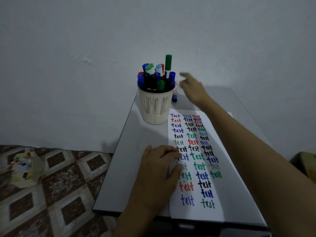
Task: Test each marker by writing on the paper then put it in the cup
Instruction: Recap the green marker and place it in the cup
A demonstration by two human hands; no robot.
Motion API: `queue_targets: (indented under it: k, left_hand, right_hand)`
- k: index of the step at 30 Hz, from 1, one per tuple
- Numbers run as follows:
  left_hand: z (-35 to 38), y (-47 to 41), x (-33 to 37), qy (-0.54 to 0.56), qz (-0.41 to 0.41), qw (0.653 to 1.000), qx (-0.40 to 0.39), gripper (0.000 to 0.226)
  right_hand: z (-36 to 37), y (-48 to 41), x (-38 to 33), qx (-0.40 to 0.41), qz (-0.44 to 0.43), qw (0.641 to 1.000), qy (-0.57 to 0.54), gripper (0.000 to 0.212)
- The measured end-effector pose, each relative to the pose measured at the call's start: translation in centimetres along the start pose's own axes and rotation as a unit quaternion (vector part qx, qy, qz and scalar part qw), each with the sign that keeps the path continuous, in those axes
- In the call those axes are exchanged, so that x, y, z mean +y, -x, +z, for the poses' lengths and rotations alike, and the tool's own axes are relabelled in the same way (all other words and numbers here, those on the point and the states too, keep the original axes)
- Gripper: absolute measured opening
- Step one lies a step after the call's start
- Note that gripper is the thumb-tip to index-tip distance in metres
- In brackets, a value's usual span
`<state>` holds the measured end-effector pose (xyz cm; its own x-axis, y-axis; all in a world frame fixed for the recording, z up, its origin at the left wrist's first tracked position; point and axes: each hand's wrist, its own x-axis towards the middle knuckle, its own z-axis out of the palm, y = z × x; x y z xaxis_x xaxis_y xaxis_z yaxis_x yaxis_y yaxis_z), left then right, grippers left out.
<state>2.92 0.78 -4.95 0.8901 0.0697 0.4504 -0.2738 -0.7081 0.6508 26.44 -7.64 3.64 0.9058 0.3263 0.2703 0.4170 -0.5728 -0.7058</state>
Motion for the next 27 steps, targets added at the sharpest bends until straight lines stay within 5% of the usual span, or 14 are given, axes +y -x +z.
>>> queue_targets:
  k: [4,10,17,21,24,27]
  left_hand:
    - [0.1,-0.1,-0.1,-0.008,0.001,1.0,-0.002,0.046]
    - [-0.1,-0.2,0.0,-0.009,0.001,1.0,-0.002,0.044]
    - [-0.1,-0.1,0.0,-0.01,-0.003,1.0,-0.007,0.043]
    - [-0.1,-0.1,0.0,-0.015,0.0,1.0,-0.01,0.045]
    - [-0.1,-0.1,0.0,-0.012,0.001,1.0,-0.011,0.047]
    - [-0.1,-0.1,0.0,-0.011,-0.001,1.0,-0.011,0.045]
  right_hand:
    - [2.3,0.0,2.3,-0.143,-0.015,0.97,0.198,0.043]
    - [2.7,0.8,2.1,0.02,0.003,0.98,0.197,0.031]
    - [2.8,0.7,2.4,0.063,0.072,0.977,0.192,0.03]
    - [1.2,1.1,1.8,0.138,0.14,0.979,-0.058,0.039]
    - [-0.8,3.1,0.4,0.059,0.221,0.899,-0.373,0.051]
    - [-2.4,6.3,-0.5,-0.021,0.214,0.82,-0.53,0.034]
